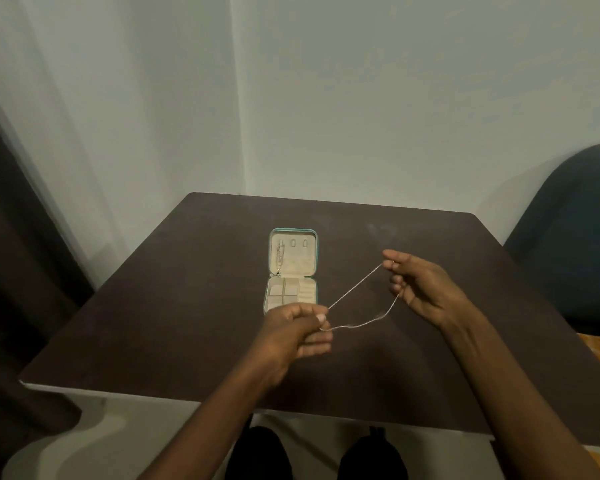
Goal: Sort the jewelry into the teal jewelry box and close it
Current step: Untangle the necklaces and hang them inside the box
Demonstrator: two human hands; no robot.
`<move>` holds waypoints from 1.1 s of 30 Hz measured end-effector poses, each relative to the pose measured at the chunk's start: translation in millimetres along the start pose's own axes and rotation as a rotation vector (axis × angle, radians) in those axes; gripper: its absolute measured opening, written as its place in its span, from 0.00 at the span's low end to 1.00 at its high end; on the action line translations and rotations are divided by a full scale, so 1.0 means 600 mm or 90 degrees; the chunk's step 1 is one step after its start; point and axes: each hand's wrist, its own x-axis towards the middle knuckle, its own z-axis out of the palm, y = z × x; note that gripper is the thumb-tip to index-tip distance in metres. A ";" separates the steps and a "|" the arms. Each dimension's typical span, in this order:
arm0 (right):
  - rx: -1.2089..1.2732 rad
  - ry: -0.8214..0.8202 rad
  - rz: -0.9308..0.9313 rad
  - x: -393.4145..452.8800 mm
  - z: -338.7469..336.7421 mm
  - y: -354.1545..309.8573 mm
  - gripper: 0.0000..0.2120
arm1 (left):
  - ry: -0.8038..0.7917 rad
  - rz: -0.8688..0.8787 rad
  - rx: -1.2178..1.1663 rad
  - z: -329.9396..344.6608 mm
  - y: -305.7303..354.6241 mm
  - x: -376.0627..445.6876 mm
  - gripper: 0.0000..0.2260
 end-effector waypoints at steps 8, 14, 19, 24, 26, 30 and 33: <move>-0.541 -0.008 -0.183 0.065 0.017 0.009 0.11 | 0.023 0.096 0.484 0.012 -0.083 0.018 0.07; -0.854 -0.011 -0.297 0.104 0.017 0.037 0.10 | 0.049 0.138 0.760 0.027 -0.100 0.018 0.11; -0.947 -0.053 -0.299 0.125 0.008 0.076 0.06 | 0.096 0.267 0.857 0.027 -0.129 0.011 0.17; -0.995 -0.081 -0.293 0.133 0.008 0.098 0.05 | 0.009 0.305 1.000 0.029 -0.127 0.016 0.17; -0.999 -0.091 -0.302 0.139 0.007 0.103 0.05 | 0.009 0.330 1.041 0.029 -0.128 0.013 0.15; -1.006 -0.093 -0.309 0.150 0.013 0.111 0.04 | 0.067 0.428 1.048 0.030 -0.146 0.012 0.11; -0.994 -0.073 -0.307 0.159 0.021 0.116 0.04 | 0.097 0.471 1.018 0.031 -0.161 0.017 0.09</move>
